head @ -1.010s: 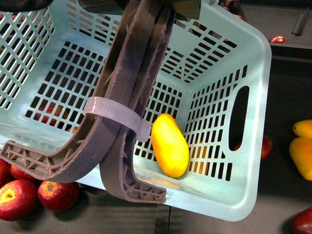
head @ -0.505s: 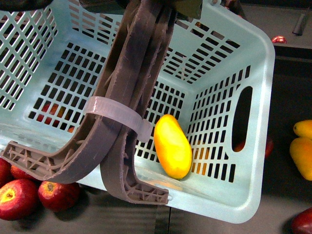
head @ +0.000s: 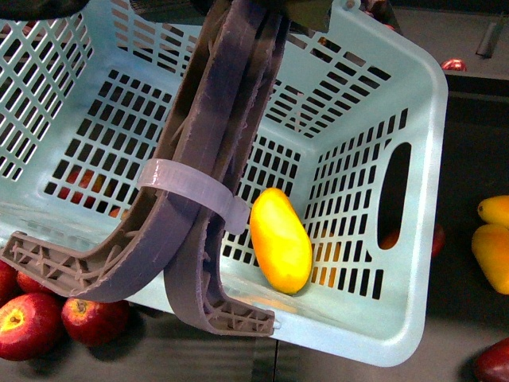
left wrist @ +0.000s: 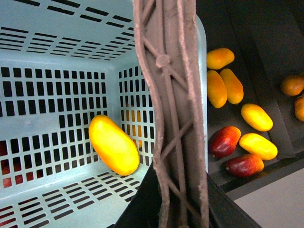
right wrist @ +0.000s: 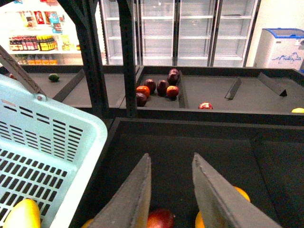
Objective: Pick mango and avocado into basket
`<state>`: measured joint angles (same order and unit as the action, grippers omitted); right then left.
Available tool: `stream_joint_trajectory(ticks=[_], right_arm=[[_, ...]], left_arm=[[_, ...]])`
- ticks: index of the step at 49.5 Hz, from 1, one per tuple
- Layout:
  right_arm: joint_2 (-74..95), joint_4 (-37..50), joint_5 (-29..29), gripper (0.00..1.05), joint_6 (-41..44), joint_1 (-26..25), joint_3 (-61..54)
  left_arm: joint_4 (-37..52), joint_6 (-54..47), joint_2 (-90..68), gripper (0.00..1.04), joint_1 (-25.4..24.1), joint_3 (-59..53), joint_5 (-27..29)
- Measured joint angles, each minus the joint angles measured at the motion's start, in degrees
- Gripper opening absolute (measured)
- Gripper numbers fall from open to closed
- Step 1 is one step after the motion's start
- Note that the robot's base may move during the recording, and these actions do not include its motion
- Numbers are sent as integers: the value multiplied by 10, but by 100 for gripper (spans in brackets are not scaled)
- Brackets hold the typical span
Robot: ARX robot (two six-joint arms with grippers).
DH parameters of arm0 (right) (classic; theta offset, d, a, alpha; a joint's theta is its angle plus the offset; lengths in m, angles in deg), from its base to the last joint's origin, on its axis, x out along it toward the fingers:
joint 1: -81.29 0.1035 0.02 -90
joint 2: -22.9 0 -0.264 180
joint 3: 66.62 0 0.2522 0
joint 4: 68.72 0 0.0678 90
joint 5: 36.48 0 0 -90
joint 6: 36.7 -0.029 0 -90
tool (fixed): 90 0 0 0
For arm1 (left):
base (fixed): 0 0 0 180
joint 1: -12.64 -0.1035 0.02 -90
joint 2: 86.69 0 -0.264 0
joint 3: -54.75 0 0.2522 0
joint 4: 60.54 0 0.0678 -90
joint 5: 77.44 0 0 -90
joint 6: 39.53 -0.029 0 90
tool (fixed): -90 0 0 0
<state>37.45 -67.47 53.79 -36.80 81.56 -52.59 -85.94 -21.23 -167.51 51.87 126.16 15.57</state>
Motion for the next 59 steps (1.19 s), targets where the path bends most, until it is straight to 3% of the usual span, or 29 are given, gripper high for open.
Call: stream_joint_trajectory(ticks=[12,17,59], right_arm=[[0,-1,1,84,0,-1,0],[-1,-1,1,99,-1,-1,0],[-3,-2,-1,97,0,-2,0]], left_arm=[[0,0,-1,8,0,0,0],[0,-3,-1,8,4,0,-7],[0,0,-1,8,2,0,-2]])
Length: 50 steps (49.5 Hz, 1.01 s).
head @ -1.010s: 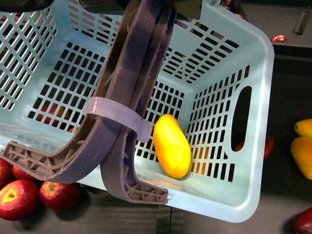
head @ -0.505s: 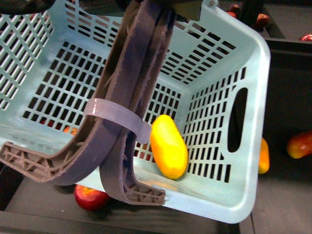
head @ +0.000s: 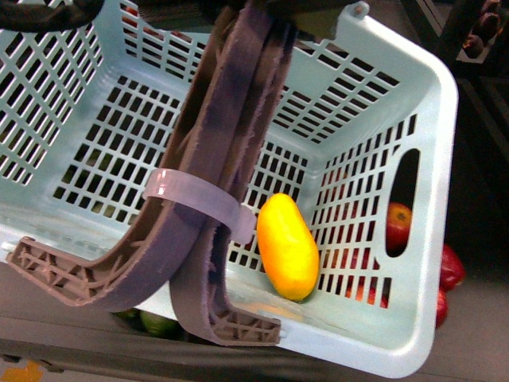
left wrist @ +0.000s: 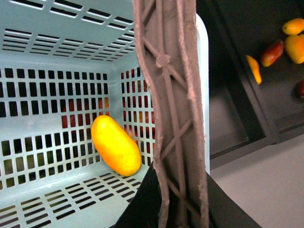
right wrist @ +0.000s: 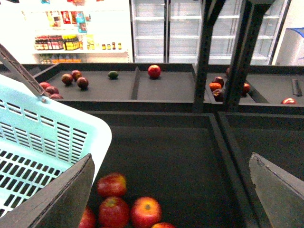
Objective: Pick mango and avocado into basket
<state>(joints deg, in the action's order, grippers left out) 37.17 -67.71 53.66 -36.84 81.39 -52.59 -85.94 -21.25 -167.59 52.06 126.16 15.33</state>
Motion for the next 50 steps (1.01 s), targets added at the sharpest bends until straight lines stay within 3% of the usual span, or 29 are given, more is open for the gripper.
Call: stream_joint_trajectory(ticks=[50], right_arm=[[0,0,-6,97,1,-1,0]], left_arm=[[0,0,0,8,-10,0,14]])
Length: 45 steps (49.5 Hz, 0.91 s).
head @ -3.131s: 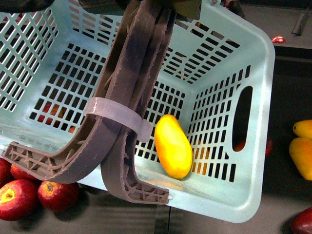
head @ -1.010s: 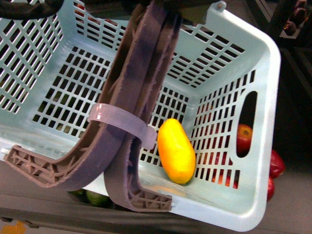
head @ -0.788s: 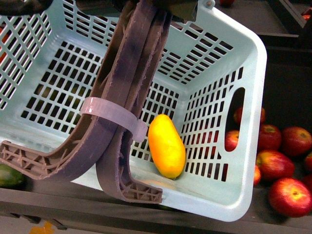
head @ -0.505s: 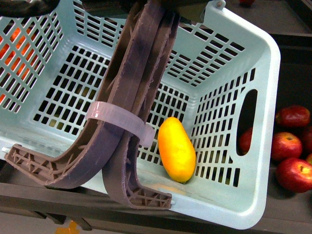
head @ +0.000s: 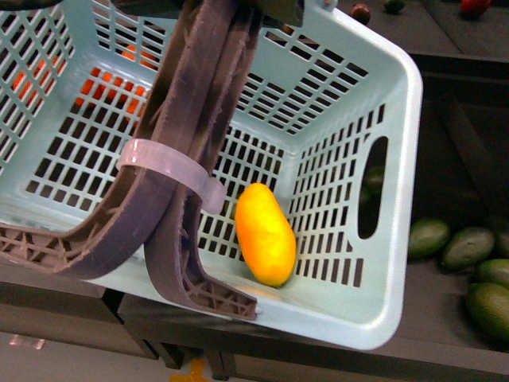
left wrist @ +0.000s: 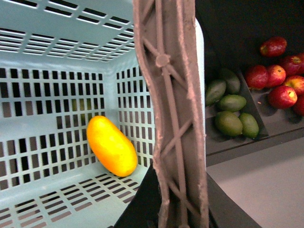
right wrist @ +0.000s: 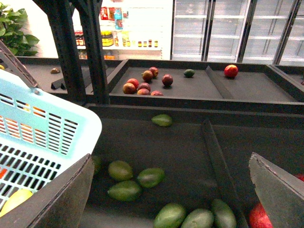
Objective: Pick mango and avocado into basket
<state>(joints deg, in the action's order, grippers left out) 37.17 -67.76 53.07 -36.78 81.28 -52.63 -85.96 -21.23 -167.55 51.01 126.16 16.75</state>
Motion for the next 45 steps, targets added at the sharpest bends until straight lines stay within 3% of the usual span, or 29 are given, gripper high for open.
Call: stream_joint_trajectory(ticks=[11,17,20,24,30,45], right_arm=[[0,0,8,97,-1,0,0],[62,2,164,97,-46,11,12],[126,41,184,97,-64,-20,24],[284,132,159,97,-86,-78,78],[541,229,124,97,-82,-105,176],[981,303,2,97,31,-148,330]], left_arm=[[0,-7,0,8,5,0,1],[0,-2,0,8,4,0,-3],[0,0,0,8,5,0,-10],[0,-1,0,8,10,0,-18],[0,0,0,8,11,0,-18],[0,-2,0,8,8,0,-4]])
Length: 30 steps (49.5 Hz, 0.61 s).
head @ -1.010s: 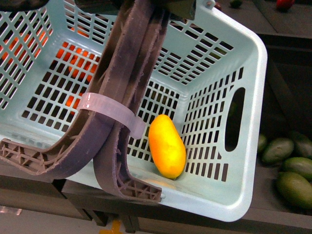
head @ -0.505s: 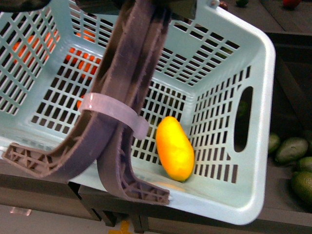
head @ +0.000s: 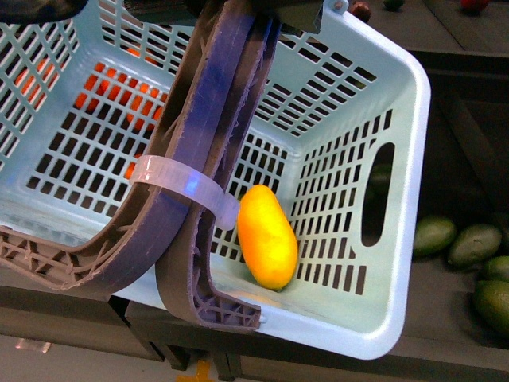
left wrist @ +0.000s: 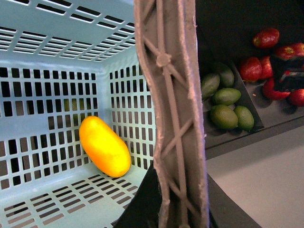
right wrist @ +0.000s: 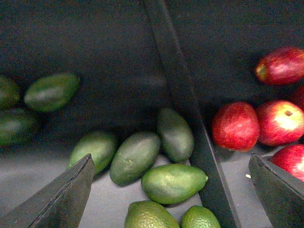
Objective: Pick mango and avocado into basket
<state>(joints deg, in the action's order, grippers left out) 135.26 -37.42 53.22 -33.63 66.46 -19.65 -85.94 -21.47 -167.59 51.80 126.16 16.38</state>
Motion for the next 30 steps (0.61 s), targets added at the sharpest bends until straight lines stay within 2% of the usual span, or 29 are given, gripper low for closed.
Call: stream_joint_trajectory(ticks=[16,22,30], right_arm=[[234,14,-64,97,86,-3,98],[270,5,-85,97,82,17,134],[295,-17,-83,97,65,57,186]], left_arm=[[0,2,0,8,1,0,-10],[0,1,0,8,1,0,-7],[0,1,0,8,0,0,-4]])
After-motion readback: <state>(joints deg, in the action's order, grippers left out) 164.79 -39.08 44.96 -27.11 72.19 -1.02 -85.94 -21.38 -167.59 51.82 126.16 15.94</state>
